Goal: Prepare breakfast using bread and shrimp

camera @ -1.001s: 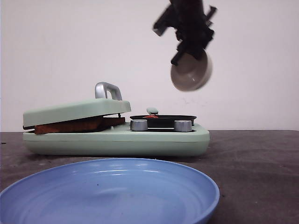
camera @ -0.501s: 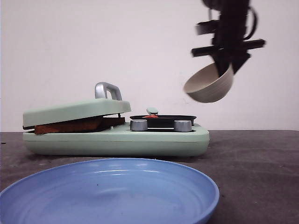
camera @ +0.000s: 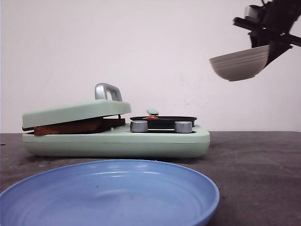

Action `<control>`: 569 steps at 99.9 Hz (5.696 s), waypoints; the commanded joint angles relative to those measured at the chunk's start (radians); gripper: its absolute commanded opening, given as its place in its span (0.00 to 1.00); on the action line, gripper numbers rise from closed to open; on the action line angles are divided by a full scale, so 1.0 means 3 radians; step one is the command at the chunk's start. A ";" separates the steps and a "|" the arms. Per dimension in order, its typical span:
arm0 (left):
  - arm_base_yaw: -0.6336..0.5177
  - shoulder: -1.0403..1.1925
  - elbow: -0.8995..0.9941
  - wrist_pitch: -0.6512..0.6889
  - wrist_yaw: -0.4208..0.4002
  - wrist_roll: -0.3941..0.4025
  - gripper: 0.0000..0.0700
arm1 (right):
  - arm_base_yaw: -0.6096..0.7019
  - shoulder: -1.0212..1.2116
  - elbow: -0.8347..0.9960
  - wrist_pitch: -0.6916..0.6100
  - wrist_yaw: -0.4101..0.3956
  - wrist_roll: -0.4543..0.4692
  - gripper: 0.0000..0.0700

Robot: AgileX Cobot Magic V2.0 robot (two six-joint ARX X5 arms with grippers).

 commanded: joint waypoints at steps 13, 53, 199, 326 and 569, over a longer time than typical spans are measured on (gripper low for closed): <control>0.0000 0.0003 0.0004 0.0031 0.0001 -0.0005 0.00 | -0.0094 0.0023 0.0028 0.0009 -0.0179 0.0023 0.00; 0.0000 0.0003 0.0004 0.0033 0.0001 -0.0046 0.00 | -0.0150 -0.0237 -0.1288 0.0891 -0.0430 -0.0001 0.00; 0.0000 0.0003 0.0004 0.0015 0.0001 -0.0052 0.00 | -0.0243 -0.0233 -0.2469 0.1896 -0.0404 0.0219 0.00; 0.0000 0.0003 0.0004 0.0011 0.0003 -0.0052 0.00 | -0.0248 -0.0238 -0.2466 0.1811 -0.0390 0.0132 0.31; -0.0003 0.0003 0.0004 0.0034 -0.0050 -0.0028 0.00 | 0.0921 -0.4588 -0.4373 0.2099 -0.0151 -0.0216 0.00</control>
